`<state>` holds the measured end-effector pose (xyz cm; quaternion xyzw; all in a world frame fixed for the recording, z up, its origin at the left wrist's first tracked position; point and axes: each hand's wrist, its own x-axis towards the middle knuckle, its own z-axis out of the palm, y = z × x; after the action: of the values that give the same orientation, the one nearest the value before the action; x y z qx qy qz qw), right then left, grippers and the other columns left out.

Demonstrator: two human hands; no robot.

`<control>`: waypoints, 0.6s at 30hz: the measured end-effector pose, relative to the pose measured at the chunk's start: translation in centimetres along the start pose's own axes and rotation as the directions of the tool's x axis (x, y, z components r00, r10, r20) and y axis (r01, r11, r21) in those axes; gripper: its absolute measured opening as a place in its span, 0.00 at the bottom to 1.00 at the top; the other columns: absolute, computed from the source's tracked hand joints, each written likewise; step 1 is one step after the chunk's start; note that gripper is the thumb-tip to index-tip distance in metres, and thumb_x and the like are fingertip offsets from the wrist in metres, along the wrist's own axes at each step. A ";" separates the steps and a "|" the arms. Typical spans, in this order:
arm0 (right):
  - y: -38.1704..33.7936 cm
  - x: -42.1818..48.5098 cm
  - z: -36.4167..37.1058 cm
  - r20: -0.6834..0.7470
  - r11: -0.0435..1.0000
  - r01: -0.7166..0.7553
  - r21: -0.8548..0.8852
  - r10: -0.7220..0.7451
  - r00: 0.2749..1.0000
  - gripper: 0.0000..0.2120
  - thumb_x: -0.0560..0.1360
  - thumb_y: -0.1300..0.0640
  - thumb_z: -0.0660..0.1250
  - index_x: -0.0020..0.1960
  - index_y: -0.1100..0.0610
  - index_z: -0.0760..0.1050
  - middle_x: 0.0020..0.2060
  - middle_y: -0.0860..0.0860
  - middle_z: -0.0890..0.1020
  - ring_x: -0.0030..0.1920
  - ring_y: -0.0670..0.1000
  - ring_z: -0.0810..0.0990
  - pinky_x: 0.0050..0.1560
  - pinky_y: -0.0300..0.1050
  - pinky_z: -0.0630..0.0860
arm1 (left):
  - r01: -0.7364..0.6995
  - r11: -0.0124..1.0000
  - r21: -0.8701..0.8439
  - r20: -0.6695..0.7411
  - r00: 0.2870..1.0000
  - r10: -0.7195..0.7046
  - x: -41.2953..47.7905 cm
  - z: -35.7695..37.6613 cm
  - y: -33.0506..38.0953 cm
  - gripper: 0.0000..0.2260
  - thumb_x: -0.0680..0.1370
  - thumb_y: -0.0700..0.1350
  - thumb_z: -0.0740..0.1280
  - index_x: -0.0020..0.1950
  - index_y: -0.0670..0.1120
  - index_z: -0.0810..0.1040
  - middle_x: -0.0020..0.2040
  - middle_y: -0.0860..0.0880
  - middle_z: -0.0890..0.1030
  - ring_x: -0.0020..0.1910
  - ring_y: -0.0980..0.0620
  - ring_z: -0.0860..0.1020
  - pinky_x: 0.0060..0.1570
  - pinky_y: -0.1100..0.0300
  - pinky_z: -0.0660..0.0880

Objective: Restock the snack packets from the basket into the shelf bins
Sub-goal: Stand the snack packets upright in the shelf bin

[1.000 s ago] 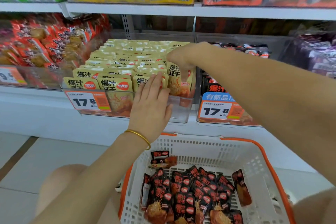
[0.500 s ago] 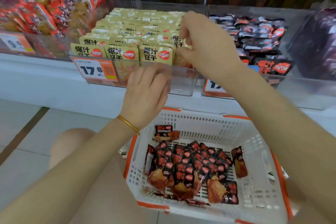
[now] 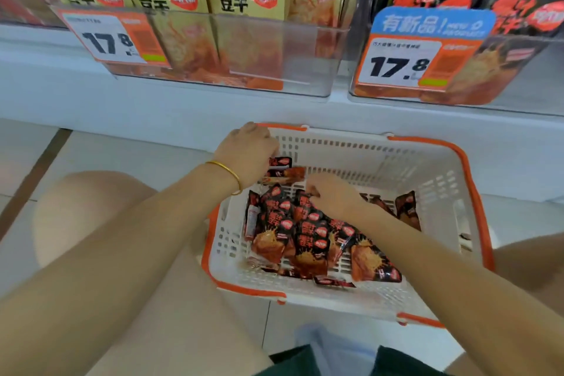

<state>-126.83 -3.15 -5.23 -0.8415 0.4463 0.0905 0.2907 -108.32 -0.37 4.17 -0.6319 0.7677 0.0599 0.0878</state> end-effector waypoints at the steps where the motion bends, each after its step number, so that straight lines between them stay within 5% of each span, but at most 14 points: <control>1: 0.2 1.2 1.1 0.048 1.000 -0.001 -0.017 0.002 0.999 0.05 0.77 0.63 0.59 0.46 0.54 0.69 0.45 0.51 0.72 0.48 0.56 0.73 0.50 0.51 0.74 | 0.024 0.999 0.031 0.070 0.997 -0.026 0.3 0.1 -0.1 0.15 0.79 0.38 0.57 0.63 0.46 0.75 0.62 0.46 0.73 0.64 0.44 0.66 0.58 0.52 0.68; 4: 0.2 5.1 4.3 0.187 0.993 0.026 -0.116 -0.004 0.982 0.15 0.76 0.65 0.61 0.62 0.59 0.69 0.61 0.58 0.68 0.55 0.59 0.75 0.53 0.55 0.76 | 0.050 0.992 0.112 0.205 0.976 -0.072 1.1 0.4 -0.6 0.17 0.79 0.36 0.57 0.66 0.46 0.72 0.63 0.44 0.71 0.66 0.42 0.64 0.61 0.50 0.67; 7: -1.1 8.2 6.1 0.227 0.980 0.068 -0.185 -0.025 0.973 0.26 0.75 0.67 0.61 0.72 0.57 0.62 0.75 0.57 0.53 0.55 0.60 0.75 0.44 0.49 0.77 | 0.061 0.984 0.167 0.287 0.952 -0.107 1.8 0.1 -1.2 0.18 0.78 0.36 0.57 0.68 0.46 0.70 0.64 0.43 0.71 0.66 0.42 0.65 0.61 0.49 0.67; 10: -2.3 11.0 7.2 0.220 0.968 0.085 -0.234 -0.032 0.975 0.32 0.75 0.69 0.59 0.76 0.52 0.57 0.77 0.56 0.45 0.61 0.62 0.71 0.40 0.47 0.73 | 0.075 0.984 0.161 0.369 0.920 -0.130 2.5 -0.3 -1.5 0.18 0.78 0.36 0.57 0.68 0.45 0.69 0.65 0.43 0.70 0.67 0.43 0.64 0.62 0.49 0.67; 18: -1.5 13.8 9.6 0.309 0.939 0.177 -0.295 -0.082 0.948 0.30 0.75 0.67 0.59 0.75 0.60 0.55 0.76 0.58 0.48 0.50 0.59 0.78 0.38 0.47 0.73 | 0.087 0.990 0.114 0.466 0.875 -0.131 2.7 -0.7 -2.1 0.12 0.79 0.37 0.56 0.61 0.42 0.71 0.61 0.42 0.71 0.63 0.42 0.66 0.54 0.52 0.67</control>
<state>-116.50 -6.60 -18.12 -0.8826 0.3209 0.2649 0.2189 -106.81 -3.52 4.37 -0.6360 0.6883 0.1726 0.3033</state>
